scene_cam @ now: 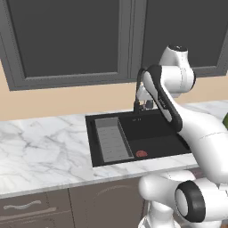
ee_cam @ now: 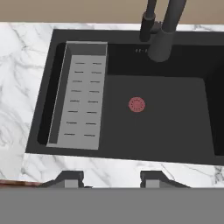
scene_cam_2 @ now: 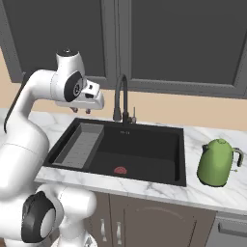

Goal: Navigate to the fridge.

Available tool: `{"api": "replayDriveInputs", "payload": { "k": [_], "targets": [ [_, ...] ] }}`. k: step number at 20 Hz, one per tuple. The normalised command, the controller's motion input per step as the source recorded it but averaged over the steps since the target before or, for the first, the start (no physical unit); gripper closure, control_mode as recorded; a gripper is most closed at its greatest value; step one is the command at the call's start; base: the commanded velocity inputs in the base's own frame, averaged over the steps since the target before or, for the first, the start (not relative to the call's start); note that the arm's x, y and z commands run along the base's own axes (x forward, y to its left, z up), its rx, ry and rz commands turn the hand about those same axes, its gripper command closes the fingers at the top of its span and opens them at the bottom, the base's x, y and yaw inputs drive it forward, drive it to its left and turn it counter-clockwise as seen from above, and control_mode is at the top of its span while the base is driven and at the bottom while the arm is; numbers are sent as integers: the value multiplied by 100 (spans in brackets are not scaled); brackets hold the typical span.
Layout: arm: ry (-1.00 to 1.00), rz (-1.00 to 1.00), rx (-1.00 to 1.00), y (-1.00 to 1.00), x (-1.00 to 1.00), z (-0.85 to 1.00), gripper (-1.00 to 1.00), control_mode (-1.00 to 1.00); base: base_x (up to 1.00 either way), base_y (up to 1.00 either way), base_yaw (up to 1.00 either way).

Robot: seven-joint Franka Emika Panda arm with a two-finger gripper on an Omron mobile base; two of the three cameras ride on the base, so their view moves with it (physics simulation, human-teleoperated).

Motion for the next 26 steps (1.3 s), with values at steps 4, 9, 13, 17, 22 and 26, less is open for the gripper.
{"api": "replayDriveInputs", "payload": {
  "k": [4, 9, 13, 17, 22, 26],
  "targets": [
    [-5, 0, 0, 0, -43, 0, -100, -100, 0, 0, 0],
    [-42, 0, -10, 0, -100, 5, -100, -100, 0, 0, 0],
    [-70, 0, -17, -2, -100, 0, -100, -100, 0, 0, 0],
    [-39, -4, -4, -13, -55, -6, -100, 100, -3, 0, 0],
    [0, 0, 0, 0, 0, 0, -100, 100, -38, 0, -1],
    [0, 0, 0, 0, 0, 0, -100, 100, -100, 5, 0]
  ]
}}
